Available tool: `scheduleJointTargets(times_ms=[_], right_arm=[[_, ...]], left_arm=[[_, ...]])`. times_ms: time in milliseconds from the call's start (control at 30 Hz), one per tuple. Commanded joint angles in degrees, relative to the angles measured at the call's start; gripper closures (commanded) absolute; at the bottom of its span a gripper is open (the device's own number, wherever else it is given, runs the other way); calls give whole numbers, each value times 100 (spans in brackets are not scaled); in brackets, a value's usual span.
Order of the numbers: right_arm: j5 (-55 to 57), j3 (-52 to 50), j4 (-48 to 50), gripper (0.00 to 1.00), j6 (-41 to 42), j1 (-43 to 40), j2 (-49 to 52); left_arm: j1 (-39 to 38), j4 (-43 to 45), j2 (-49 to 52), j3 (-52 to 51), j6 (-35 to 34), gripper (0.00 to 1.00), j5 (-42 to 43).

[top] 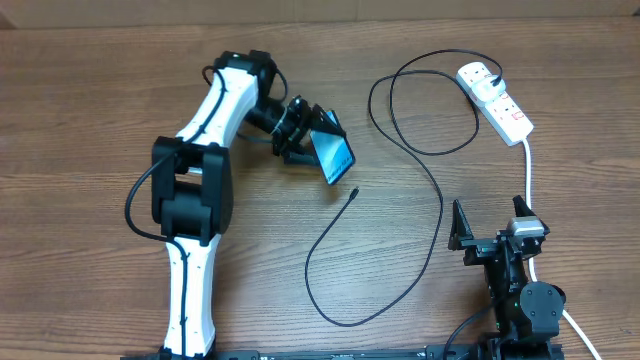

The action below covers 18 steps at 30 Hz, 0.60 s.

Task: Plug charger to phone and switch on socket
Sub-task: 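Lift the phone with the left gripper and tilt it upright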

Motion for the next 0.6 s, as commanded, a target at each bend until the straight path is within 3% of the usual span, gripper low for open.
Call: scheduleJointTargets(times_ms=[0,367,567], right_arm=[[35,-57,35,0,-24,24,-68],[35,-57,35,0,-24,24,-68],[35,-57,35,0,-24,24,-68]], left_arm=[[210,-35,22,164,111,34,1405],[487,-59,22,164,111,35,2669],[487,-59,22,164,114,35,2822]])
